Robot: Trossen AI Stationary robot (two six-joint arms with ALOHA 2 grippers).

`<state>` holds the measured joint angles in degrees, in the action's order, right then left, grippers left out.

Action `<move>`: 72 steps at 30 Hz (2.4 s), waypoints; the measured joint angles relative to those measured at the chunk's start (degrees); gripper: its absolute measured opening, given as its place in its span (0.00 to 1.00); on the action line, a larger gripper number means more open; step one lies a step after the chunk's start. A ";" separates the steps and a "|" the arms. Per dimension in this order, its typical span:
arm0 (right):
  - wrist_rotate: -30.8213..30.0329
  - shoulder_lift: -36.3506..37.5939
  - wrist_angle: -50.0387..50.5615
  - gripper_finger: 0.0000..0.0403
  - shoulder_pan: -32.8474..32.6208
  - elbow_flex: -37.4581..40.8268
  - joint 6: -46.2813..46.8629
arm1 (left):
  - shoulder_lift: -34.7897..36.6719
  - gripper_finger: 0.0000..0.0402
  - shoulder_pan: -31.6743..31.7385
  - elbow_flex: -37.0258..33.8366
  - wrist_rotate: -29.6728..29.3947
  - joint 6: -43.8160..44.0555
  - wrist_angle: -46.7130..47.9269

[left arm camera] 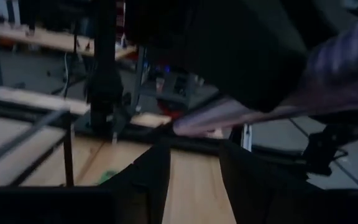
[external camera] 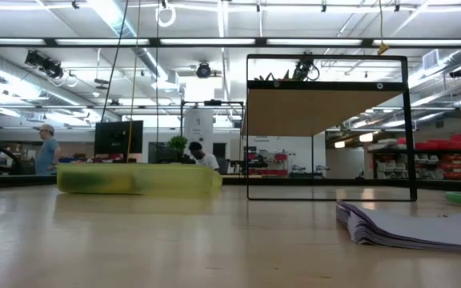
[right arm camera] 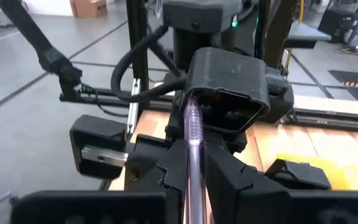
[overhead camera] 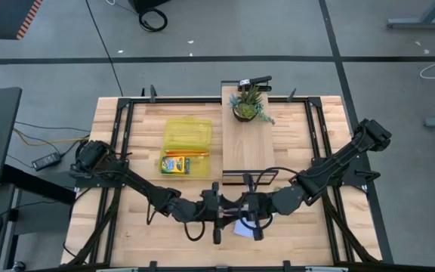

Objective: Pack school essentials
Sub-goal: Put the pen into the supply box

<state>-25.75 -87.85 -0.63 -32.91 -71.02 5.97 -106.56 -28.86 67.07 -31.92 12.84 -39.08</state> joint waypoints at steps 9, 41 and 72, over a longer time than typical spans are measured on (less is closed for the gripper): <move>-0.36 0.00 -0.43 0.13 0.15 -3.04 -2.57 | 0.04 0.33 0.11 0.00 0.13 -5.38 -6.40; -2.09 0.02 -1.46 0.15 0.24 -3.43 -3.14 | -0.15 0.13 0.57 -0.07 -1.75 -8.37 -10.78; -8.24 14.91 9.54 0.36 0.31 -3.51 -8.83 | 8.22 0.11 0.98 -0.09 -1.68 -7.30 8.98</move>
<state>-33.98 -72.94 8.90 -32.60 -74.54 -2.87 -98.35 -27.88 66.98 -33.61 5.54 -30.11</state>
